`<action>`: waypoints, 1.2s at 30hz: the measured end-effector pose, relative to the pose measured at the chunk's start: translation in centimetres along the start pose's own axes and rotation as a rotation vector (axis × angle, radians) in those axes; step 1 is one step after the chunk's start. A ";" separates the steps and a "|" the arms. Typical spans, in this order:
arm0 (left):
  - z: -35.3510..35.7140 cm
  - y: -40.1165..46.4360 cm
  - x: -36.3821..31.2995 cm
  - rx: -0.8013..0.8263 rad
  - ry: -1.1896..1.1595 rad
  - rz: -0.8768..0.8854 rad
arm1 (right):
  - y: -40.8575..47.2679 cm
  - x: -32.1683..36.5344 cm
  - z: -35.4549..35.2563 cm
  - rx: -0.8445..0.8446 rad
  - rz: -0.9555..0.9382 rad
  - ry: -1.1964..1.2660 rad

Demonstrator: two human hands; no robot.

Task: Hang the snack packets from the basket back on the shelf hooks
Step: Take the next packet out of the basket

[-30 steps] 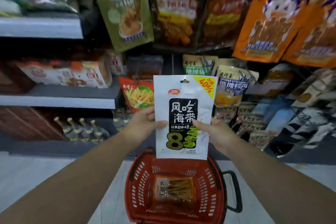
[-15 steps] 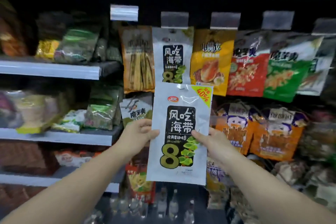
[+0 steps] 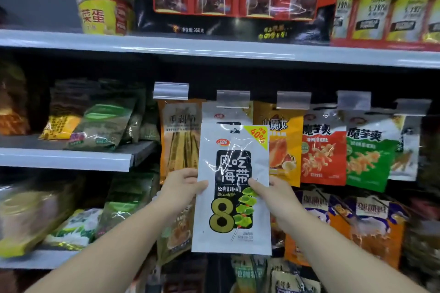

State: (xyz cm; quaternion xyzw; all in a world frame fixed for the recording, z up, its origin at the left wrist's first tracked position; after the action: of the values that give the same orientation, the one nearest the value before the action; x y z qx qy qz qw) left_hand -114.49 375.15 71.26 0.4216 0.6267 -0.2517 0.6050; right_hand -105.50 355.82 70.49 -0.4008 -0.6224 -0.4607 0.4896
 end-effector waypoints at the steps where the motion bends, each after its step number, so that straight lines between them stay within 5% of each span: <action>1: -0.3 1.1 -0.4 0.013 -0.007 0.003 | 0.6 0.6 0.4 -0.020 -0.007 0.000; 13: -0.8 8.5 -2.2 0.068 -0.101 0.125 | 6.0 3.1 2.5 -0.181 -0.104 0.028; 28: 1.3 10.9 -1.3 -0.029 -0.068 0.094 | 10.1 1.8 2.0 -0.070 -0.093 0.044; 36: 0.3 10.2 -0.5 -0.061 -0.092 0.173 | 10.0 1.9 1.1 0.039 -0.254 0.024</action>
State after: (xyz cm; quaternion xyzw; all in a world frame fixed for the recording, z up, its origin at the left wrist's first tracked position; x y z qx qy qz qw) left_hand -105.90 380.05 73.65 0.4436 0.5670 -0.1983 0.6651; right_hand -96.67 359.53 74.02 -0.3036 -0.6712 -0.5115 0.4423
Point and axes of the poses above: each hand's wrist, its own y-axis towards the middle knuckle, its own z-axis out of the palm, x = y × z, the point moved 1 cm from there along y, towards the middle knuckle, and after that the axes turned 6 degrees about -x, right-handed, at the moved point
